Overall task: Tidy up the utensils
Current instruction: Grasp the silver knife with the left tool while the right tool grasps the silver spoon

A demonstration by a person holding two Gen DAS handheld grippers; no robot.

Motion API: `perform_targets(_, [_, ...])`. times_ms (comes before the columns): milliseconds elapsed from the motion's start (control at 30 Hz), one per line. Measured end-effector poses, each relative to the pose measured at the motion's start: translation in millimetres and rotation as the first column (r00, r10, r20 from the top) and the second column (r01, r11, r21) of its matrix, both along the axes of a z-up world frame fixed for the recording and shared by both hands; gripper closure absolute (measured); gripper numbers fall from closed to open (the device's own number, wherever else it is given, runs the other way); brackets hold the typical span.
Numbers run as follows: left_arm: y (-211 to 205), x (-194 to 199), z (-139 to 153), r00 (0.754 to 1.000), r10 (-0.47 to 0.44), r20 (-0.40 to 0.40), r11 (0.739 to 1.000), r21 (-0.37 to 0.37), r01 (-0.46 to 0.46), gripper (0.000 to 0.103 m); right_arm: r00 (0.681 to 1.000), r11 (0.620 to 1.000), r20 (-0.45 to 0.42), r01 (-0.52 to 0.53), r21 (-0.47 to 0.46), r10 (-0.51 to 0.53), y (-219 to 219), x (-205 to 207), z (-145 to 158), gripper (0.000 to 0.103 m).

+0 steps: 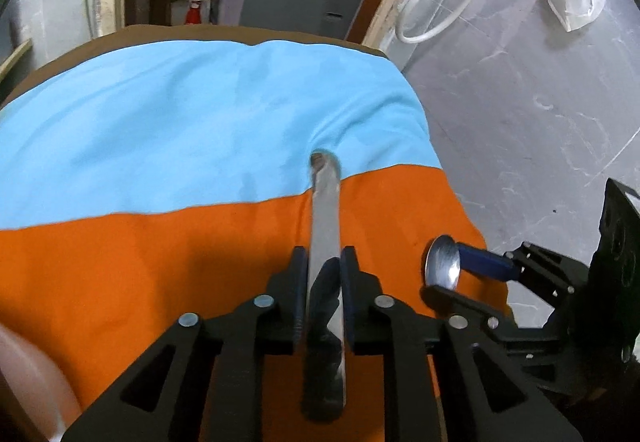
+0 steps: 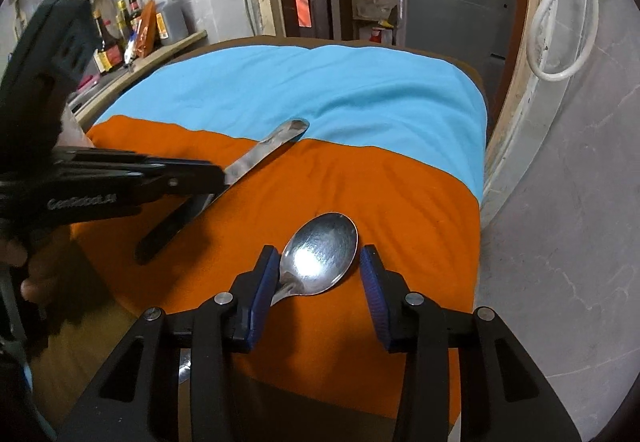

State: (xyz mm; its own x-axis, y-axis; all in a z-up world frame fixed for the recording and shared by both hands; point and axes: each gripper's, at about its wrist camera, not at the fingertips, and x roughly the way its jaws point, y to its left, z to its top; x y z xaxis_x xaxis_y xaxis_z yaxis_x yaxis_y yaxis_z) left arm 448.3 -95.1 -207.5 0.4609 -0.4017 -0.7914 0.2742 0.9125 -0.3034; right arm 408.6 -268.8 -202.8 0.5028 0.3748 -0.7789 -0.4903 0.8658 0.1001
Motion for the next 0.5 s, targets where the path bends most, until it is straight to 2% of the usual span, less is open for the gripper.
perform_targets(67, [-5,6,0,1.000,-0.016,0.006,1.000,0.012,0.016,0.083,1.000,1.000,-0.005,0.003,0.015,-0.003,-2,1,0,0.065])
perform_targets(333, [-26,31,-2,0.998,-0.061,0.001,0.992,0.110,0.061,0.083,1.000,1.000,-0.017,0.026,0.016,-0.026,0,1,1,0.064])
perform_targets(400, [-30,35,-4,0.998,-0.060,0.006,0.985,0.162,0.058,0.091,0.998,0.998,-0.037,0.058,0.022,-0.057,2,2,2,0.061])
perform_targets(500, [-27,33,-5,0.999,-0.048,0.009,0.987,0.153,0.047,0.091,0.991,0.993,-0.067,0.120,0.011,-0.119,7,1,3,0.057])
